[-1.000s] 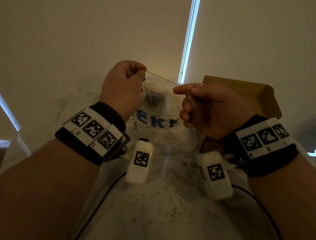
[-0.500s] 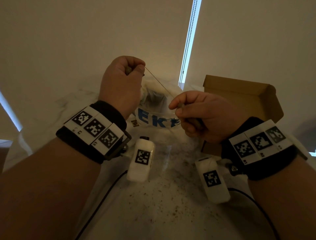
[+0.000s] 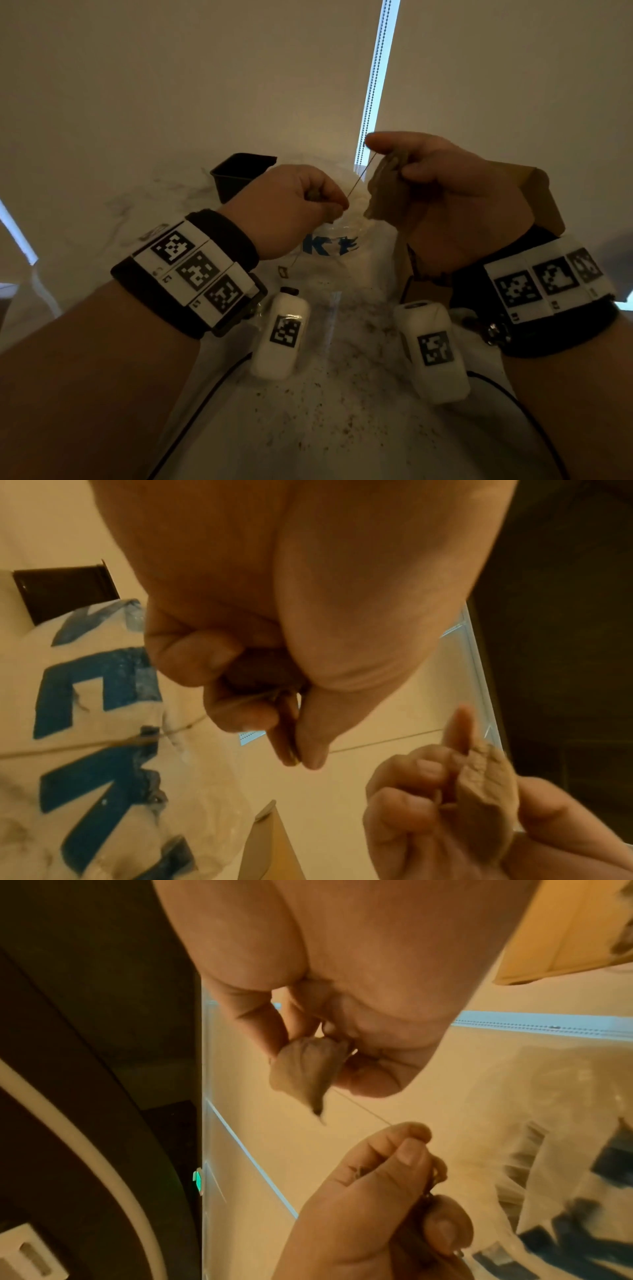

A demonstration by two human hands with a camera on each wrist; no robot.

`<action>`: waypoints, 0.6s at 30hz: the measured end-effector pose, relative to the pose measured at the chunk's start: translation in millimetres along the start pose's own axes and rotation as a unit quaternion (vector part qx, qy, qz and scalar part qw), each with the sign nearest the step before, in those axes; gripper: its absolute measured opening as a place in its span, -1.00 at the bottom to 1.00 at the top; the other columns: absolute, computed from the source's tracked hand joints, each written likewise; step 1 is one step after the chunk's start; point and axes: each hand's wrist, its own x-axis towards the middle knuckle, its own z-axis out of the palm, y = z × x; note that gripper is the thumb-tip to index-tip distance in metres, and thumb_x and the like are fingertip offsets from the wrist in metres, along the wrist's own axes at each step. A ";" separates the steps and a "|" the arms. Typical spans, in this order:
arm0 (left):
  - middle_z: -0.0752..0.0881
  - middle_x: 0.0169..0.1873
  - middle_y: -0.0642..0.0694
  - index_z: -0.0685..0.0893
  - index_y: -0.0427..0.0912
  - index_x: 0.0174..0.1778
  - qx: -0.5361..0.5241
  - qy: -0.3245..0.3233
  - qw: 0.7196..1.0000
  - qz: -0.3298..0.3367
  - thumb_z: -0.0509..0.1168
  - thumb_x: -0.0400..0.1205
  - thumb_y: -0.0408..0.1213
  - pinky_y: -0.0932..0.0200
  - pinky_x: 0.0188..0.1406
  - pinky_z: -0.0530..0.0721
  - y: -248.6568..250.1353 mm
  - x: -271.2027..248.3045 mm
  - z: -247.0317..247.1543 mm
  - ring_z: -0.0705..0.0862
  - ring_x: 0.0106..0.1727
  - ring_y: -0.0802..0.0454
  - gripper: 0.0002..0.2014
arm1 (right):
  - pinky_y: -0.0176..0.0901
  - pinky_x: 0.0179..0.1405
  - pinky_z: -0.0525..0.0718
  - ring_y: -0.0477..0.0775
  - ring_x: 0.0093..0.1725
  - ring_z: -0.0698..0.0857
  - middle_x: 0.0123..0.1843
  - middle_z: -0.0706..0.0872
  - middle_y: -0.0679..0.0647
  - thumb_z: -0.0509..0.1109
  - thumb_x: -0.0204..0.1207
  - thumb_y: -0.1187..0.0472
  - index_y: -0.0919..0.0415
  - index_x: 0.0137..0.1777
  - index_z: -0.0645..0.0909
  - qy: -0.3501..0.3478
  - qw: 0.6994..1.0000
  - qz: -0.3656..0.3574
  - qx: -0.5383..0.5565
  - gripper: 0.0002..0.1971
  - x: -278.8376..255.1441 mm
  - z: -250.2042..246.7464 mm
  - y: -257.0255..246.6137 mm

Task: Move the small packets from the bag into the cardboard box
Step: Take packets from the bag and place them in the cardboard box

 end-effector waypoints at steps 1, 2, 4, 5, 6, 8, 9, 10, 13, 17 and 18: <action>0.79 -0.20 0.10 0.77 0.03 0.02 -0.002 -0.009 1.000 -0.001 0.42 0.66 -0.20 0.54 -0.30 0.59 0.6 -0.4 0.5 0.71 -0.26 0.37 -0.93 | -0.15 -0.38 0.73 0.08 -0.23 0.65 -0.28 0.70 0.07 0.01 0.56 0.51 0.23 -0.06 0.72 0.028 0.999 -0.013 0.009 -0.58 0.5 -1.9 1.2; 0.79 -0.19 0.07 0.76 0.03 0.04 -0.001 -0.015 1.000 -0.001 0.43 0.65 -0.19 0.47 -0.28 0.63 0.8 -0.8 0.4 0.72 -0.25 0.32 -0.91 | -0.14 -0.35 0.70 0.09 -0.20 0.62 -0.25 0.68 0.07 0.00 0.58 0.45 0.22 -0.02 0.71 0.054 0.998 -0.020 0.025 -0.60 1.2 -4.1 3.0; 0.79 -0.17 0.03 0.76 0.03 0.05 0.004 -0.024 1.000 0.002 0.43 0.64 -0.19 0.33 -0.21 0.71 1.7 -1.5 -1.1 0.73 -0.23 0.23 -0.90 | -0.12 -0.29 0.65 0.11 -0.17 0.59 -0.20 0.65 0.09 0.02 0.59 0.35 0.21 -0.01 0.71 0.092 0.993 -0.014 0.066 -0.62 3.0 -8.2 6.9; 0.80 -0.14 0.03 0.76 0.04 0.03 0.005 -0.029 1.000 0.006 0.43 0.65 -0.20 0.31 -0.19 0.71 2.4 -2.2 -2.0 0.74 -0.20 0.23 -0.91 | -0.11 -0.27 0.65 0.11 -0.16 0.59 -0.16 0.63 0.11 0.02 0.59 0.31 0.20 -0.01 0.71 0.110 0.991 -0.008 0.080 -0.62 4.3 -9.8 8.6; 0.80 -0.12 0.05 0.76 0.07 0.01 0.008 -0.033 0.999 0.011 0.41 0.65 -0.21 0.34 -0.18 0.68 2.8 -2.7 -2.7 0.74 -0.18 0.26 -0.92 | -0.11 -0.26 0.64 0.11 -0.15 0.59 -0.12 0.62 0.12 0.02 0.59 0.29 0.19 -0.02 0.71 0.127 0.987 -0.001 0.093 -0.62 5.6 -11.8 10.3; 0.79 -0.11 0.08 0.76 0.15 -0.03 0.019 -0.036 0.999 0.019 0.39 0.67 -0.22 0.40 -0.17 0.62 3.6 -3.8 -3.0 0.72 -0.17 0.35 -0.87 | -0.12 -0.25 0.64 0.09 -0.13 0.61 -0.08 0.62 0.12 0.01 0.60 0.26 0.20 0.00 0.71 0.140 0.982 0.011 0.125 -0.62 7.3 -13.9 12.3; 0.79 -0.10 0.08 0.76 0.19 -0.04 0.023 -0.038 0.999 0.020 0.39 0.67 -0.22 0.38 -0.16 0.62 3.6 -4.0 -2.9 0.72 -0.16 0.34 -0.85 | -0.14 -0.25 0.64 0.09 -0.13 0.62 -0.09 0.63 0.12 0.01 0.60 0.24 0.21 0.01 0.70 0.141 0.980 0.015 0.140 -0.62 8.1 -14.8 12.8; 0.80 -0.08 0.06 0.76 0.21 -0.04 0.026 -0.040 0.999 0.019 0.38 0.67 -0.21 0.34 -0.15 0.66 3.4 -4.0 -2.8 0.73 -0.14 0.30 -0.84 | -0.15 -0.25 0.65 0.08 -0.14 0.63 -0.12 0.65 0.11 0.00 0.60 0.23 0.21 0.02 0.70 0.142 0.978 0.019 0.150 -0.62 8.8 -15.1 13.1; 0.81 0.01 -0.02 0.76 0.19 -0.03 0.029 -0.034 0.999 0.013 0.38 0.68 -0.21 0.17 -0.03 0.78 1.8 -2.8 -3.4 0.76 -0.06 0.11 -0.85 | -0.19 -0.26 0.65 0.06 -0.15 0.65 -0.14 0.69 0.09 -0.01 0.62 0.22 0.21 0.01 0.69 0.147 0.977 0.024 0.154 -0.62 9.7 -15.8 12.9; 0.77 -0.13 0.08 0.73 0.10 -0.05 0.037 -0.009 0.999 0.007 0.40 0.66 -0.17 0.41 -0.27 0.63 -0.1 -1.3 -4.7 0.68 -0.29 0.37 -0.96 | -0.17 -0.28 0.62 0.04 -0.15 0.66 -0.10 0.70 0.08 0.01 0.64 0.23 0.19 0.02 0.68 0.152 0.979 0.018 0.134 -0.64 10.4 -16.8 12.9; 0.76 -0.16 0.11 0.73 0.10 -0.07 0.040 -0.006 0.999 0.008 0.41 0.66 -0.17 0.43 -0.28 0.59 -0.5 -1.1 -4.8 0.66 -0.32 0.41 -0.96 | -0.16 -0.27 0.63 0.03 -0.14 0.66 -0.09 0.70 0.08 0.03 0.64 0.23 0.19 0.03 0.68 0.153 0.979 0.016 0.130 -0.65 10.4 -17.4 13.5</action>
